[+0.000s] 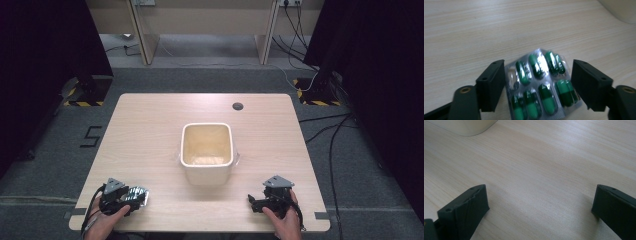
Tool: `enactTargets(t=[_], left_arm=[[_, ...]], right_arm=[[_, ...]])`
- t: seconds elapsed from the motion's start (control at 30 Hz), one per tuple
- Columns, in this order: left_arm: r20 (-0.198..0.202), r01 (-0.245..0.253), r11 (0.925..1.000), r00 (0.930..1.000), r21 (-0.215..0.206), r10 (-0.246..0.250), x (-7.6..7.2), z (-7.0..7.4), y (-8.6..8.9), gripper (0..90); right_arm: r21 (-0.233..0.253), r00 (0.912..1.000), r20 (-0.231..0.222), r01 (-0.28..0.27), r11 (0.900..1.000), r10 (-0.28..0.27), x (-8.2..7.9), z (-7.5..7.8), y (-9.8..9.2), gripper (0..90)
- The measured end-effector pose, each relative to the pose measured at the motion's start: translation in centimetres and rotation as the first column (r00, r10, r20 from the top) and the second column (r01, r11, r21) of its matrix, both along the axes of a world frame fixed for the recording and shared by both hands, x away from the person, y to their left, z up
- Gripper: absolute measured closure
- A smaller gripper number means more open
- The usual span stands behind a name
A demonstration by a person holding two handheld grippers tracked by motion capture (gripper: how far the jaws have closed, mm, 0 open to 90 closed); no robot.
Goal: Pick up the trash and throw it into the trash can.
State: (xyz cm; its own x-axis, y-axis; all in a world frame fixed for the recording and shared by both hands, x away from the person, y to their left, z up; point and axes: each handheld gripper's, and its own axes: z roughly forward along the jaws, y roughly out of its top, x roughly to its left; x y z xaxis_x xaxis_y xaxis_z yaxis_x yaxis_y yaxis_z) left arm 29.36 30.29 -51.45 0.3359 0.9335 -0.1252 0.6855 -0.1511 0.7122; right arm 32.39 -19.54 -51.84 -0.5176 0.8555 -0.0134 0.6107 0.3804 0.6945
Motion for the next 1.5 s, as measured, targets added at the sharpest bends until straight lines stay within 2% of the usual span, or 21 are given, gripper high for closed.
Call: enactTargets(t=[0.03,0.07,0.3,0.53,0.9,1.5], left_arm=[[0.004,0.008,0.9997,1.0000,-0.022,-0.008,0.0,0.0,0.1,28.5],[0.012,0.011,0.9995,0.9999,-0.030,-0.011,0.1,0.1,0.2,36.3],[0.002,0.036,0.9984,0.9993,-0.043,-0.036,0.3,0.2,0.1,41.8],[0.019,0.055,0.9984,0.9983,-0.011,-0.055,0.5,0.5,-0.3,51.1],[0.031,0.078,0.9969,0.9965,-0.008,-0.078,0.9,1.2,-0.4,51.2],[0.068,0.115,0.9931,0.9912,-0.022,-0.114,2.8,3.4,-0.5,50.4]], right_arm=[[0.000,1.0000,0.000,0.000,1.000,0.000,0.0,0.0,0.0,0.5],[0.000,1.0000,0.000,0.000,1.000,0.000,0.0,0.0,0.0,0.4],[-0.001,1.0000,-0.001,0.000,1.000,0.000,0.0,0.0,0.0,0.4],[-0.001,1.0000,0.000,-0.001,1.000,0.001,0.0,0.0,0.0,0.4],[0.001,1.0000,0.000,-0.002,1.000,0.002,0.0,0.0,0.0,0.5],[0.001,1.0000,-0.002,-0.007,1.000,0.007,0.0,0.0,0.0,0.6]])
